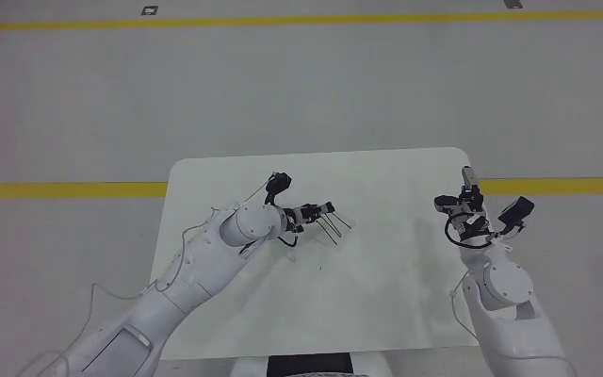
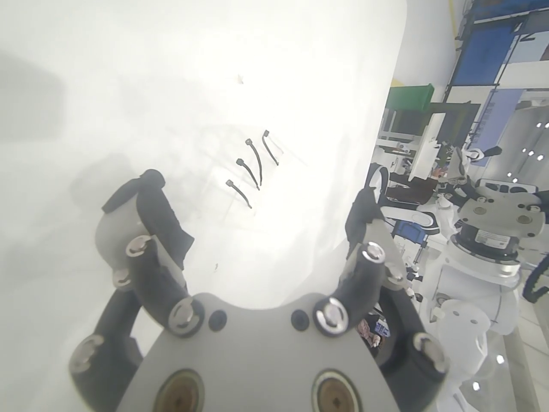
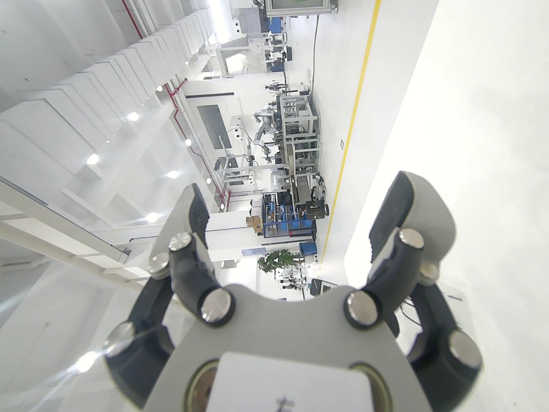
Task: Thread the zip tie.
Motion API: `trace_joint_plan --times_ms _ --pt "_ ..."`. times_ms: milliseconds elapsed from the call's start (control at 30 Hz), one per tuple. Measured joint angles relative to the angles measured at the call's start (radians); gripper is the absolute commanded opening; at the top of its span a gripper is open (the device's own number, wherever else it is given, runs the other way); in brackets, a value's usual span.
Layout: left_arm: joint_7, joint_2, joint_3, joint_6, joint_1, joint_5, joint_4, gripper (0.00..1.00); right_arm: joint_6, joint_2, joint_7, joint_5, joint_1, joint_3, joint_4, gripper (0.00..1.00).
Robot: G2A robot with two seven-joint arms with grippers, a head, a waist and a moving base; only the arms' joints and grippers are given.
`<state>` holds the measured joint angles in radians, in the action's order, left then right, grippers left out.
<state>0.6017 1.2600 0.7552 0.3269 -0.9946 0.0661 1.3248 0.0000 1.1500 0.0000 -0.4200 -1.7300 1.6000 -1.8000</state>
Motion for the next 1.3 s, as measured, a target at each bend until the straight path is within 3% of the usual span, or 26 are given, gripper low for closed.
trace_joint_plan --times_ms 167,367,1233,1300 --pt "0.019 -0.002 -0.008 0.014 -0.001 0.047 0.027 1.00 0.000 0.000 0.000 0.000 0.000 0.000 0.000 1.00" --pt "0.064 0.004 0.004 0.013 -0.009 0.083 0.021 1.00 0.000 0.000 0.000 0.000 0.000 0.000 0.000 1.00" --pt "0.070 0.010 0.018 0.013 -0.019 0.097 0.027 1.00 0.000 0.000 0.000 0.000 0.000 0.000 0.000 1.00" --pt "0.065 0.006 0.008 -0.005 -0.013 0.121 0.034 1.00 0.000 0.000 0.000 0.000 0.000 0.000 0.000 1.00"
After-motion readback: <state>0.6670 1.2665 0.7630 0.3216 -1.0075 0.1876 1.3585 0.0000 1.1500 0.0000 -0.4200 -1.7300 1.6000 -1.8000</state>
